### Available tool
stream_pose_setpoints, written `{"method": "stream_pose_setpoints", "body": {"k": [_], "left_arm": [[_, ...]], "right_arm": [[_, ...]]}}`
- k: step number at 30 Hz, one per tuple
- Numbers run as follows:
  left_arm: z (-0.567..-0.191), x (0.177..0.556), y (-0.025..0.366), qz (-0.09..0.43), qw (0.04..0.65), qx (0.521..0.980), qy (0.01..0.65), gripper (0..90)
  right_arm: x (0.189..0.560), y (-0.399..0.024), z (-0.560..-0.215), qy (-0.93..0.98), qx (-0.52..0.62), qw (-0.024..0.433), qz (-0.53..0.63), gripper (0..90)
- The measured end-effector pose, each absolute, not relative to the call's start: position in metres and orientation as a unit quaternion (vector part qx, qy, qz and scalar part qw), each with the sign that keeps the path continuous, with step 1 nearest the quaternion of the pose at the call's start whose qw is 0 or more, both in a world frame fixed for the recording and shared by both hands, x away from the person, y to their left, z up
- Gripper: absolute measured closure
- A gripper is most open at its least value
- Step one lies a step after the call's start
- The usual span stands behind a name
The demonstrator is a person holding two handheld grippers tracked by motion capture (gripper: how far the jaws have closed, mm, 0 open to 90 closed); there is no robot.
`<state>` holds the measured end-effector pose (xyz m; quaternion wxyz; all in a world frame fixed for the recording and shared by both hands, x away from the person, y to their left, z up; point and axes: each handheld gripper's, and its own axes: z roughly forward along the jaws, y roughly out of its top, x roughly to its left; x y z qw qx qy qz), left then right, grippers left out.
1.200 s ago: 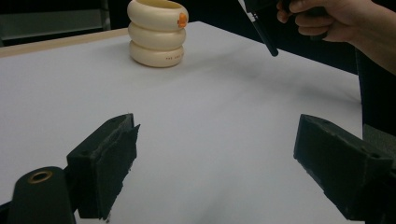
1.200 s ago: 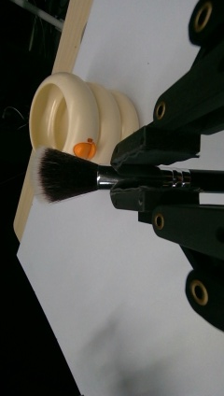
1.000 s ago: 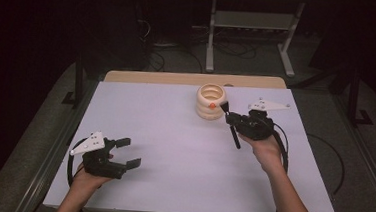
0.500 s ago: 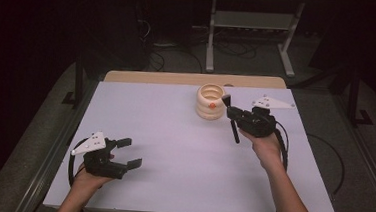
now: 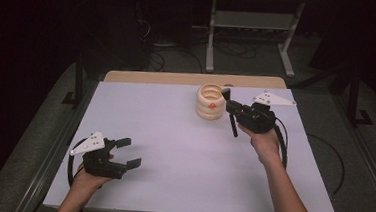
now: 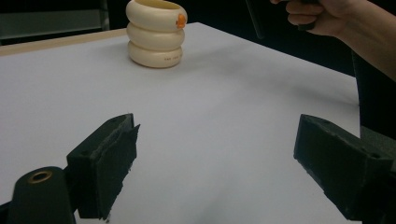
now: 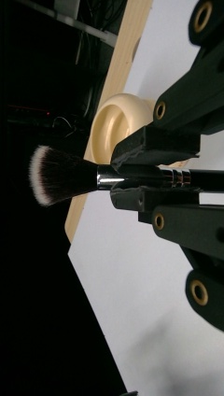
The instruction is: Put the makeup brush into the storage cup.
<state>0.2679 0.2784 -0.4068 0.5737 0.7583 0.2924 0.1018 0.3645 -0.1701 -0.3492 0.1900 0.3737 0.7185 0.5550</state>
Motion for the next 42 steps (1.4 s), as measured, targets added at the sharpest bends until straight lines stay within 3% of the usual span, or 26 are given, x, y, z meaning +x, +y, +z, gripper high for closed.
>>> {"method": "stream_pose_setpoints", "body": {"k": [42], "left_arm": [[-0.408, 0.269, 0.280, 0.099, 0.583, 0.751, 0.295, 12.7]], "right_arm": [[0.413, -0.161, -0.337, 0.686, 0.385, 0.218, 0.578, 76.6]]}}
